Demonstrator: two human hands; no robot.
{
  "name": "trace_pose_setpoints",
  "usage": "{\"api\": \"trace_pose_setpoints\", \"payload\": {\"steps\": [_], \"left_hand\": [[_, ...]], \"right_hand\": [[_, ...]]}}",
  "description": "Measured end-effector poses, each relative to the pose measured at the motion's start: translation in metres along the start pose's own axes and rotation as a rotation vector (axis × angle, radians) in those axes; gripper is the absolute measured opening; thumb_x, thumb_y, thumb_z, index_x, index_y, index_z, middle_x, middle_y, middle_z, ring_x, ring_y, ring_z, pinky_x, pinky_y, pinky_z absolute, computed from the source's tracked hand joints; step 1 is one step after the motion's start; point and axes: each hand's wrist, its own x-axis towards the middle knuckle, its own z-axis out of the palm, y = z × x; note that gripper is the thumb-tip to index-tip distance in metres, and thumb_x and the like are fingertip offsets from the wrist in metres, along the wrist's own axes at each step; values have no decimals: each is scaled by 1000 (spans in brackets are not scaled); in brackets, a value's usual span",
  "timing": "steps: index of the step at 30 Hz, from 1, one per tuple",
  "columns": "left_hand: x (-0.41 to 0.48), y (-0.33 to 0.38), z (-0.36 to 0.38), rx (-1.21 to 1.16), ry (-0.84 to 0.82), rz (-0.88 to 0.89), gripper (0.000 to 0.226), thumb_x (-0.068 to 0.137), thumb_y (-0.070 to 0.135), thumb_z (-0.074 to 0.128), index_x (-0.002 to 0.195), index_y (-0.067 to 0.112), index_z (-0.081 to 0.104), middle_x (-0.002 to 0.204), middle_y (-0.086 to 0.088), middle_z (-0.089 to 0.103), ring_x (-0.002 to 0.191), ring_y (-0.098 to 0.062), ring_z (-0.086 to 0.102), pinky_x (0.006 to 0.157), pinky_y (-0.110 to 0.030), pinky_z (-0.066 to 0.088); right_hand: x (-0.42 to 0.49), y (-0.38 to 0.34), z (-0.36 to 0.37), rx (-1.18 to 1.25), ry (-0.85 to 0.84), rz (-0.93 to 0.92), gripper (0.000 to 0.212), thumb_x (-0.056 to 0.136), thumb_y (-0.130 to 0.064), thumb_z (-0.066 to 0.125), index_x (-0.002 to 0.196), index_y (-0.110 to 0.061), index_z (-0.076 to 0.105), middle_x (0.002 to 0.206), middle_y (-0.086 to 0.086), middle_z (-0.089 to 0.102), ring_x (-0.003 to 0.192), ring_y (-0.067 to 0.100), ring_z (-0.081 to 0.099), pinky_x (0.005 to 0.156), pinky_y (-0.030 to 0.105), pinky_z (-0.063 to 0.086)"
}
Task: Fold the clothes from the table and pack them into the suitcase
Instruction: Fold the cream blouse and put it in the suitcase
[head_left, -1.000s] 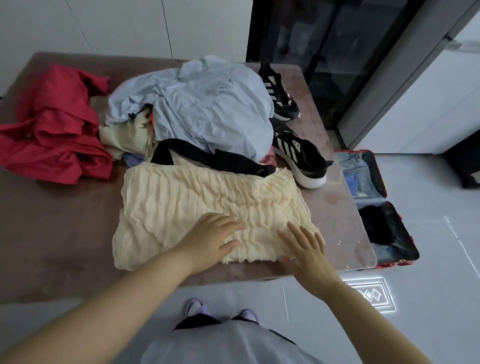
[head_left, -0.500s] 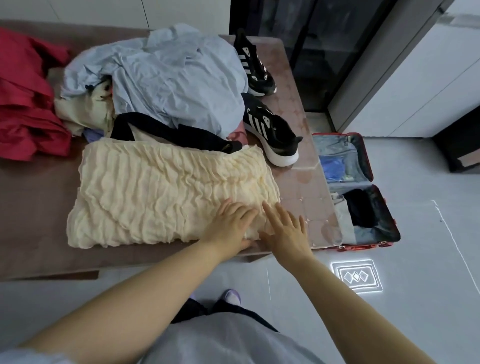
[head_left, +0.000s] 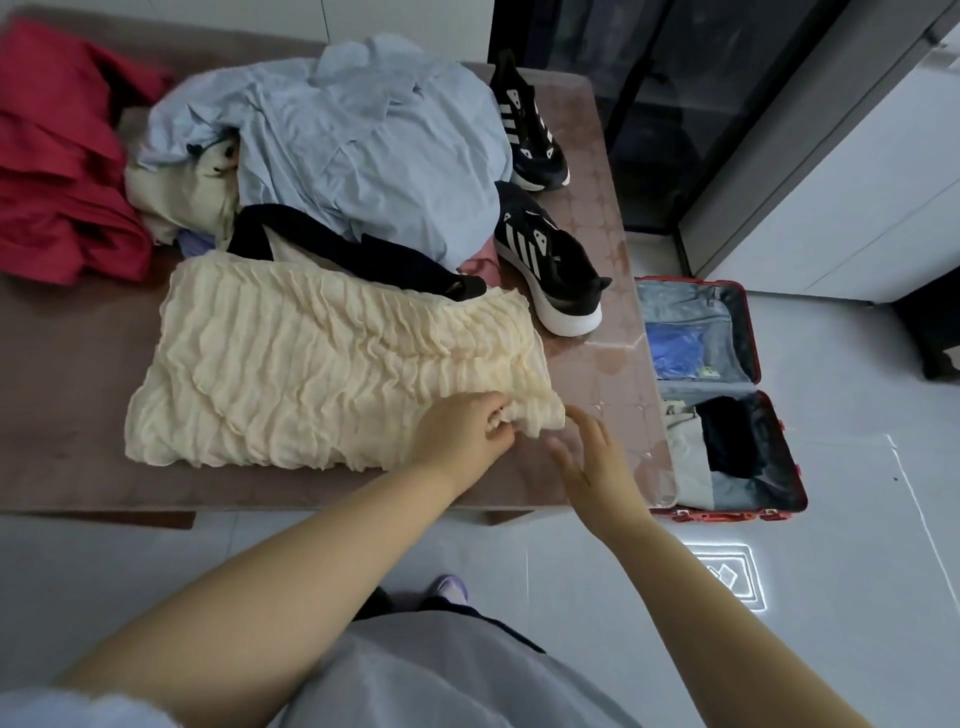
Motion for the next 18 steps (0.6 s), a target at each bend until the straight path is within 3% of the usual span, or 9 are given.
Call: {"api": "trace_pose_setpoints", "payload": {"steps": [3,6,8,11,13,16,18], "left_hand": [[-3,-3,-28,-360,100,-153,13,87,20,62,97,12,64,78,4,61,74,-12,57,67,-20,43],[-11,-8,-58,-537,70,-177,5,89,14,60,92,13,64,76,0,64,67,-5,53,62,-16,40],[-17,-14,-73,-605,59,-201,13,89,10,59,81,19,62,66,12,60,61,-2,50,60,-17,39],[-25,-25,-95,-699,118,-268,7,92,15,56,89,16,63,79,-2,65,72,-9,60,65,-22,46],[-29,-35,-111,-781,189,-329,11,94,13,53,94,16,64,88,-3,67,78,-8,63,67,-18,50],[-39,-49,-135,-854,262,-372,18,95,10,50,97,19,65,92,-1,68,84,-10,64,75,-20,51],[-46,-58,-150,-881,304,-396,20,95,9,48,101,18,65,94,0,69,88,-10,65,79,-23,51]], "right_hand": [[7,-12,-2,66,18,-46,69,88,-47,57,144,-18,30,141,-1,37,130,14,35,104,25,27],[24,-27,-1,-36,36,-144,101,74,-36,78,149,-16,15,150,3,26,137,18,26,113,37,26],[38,-44,0,-53,79,-202,108,70,-31,82,150,-14,11,153,7,23,140,23,22,115,43,24],[65,-77,-3,-89,88,-318,106,71,-25,82,150,-12,12,155,6,21,142,26,19,117,43,17],[81,-102,-6,-177,-25,-401,105,70,-25,83,150,-19,15,153,2,27,141,27,18,118,42,12],[100,-137,2,-280,-353,-435,93,66,-38,83,143,-30,32,133,-5,50,129,16,34,117,42,9],[106,-155,21,-401,-431,-515,50,66,-42,81,109,-34,56,95,-14,58,95,3,49,116,42,11]]}}
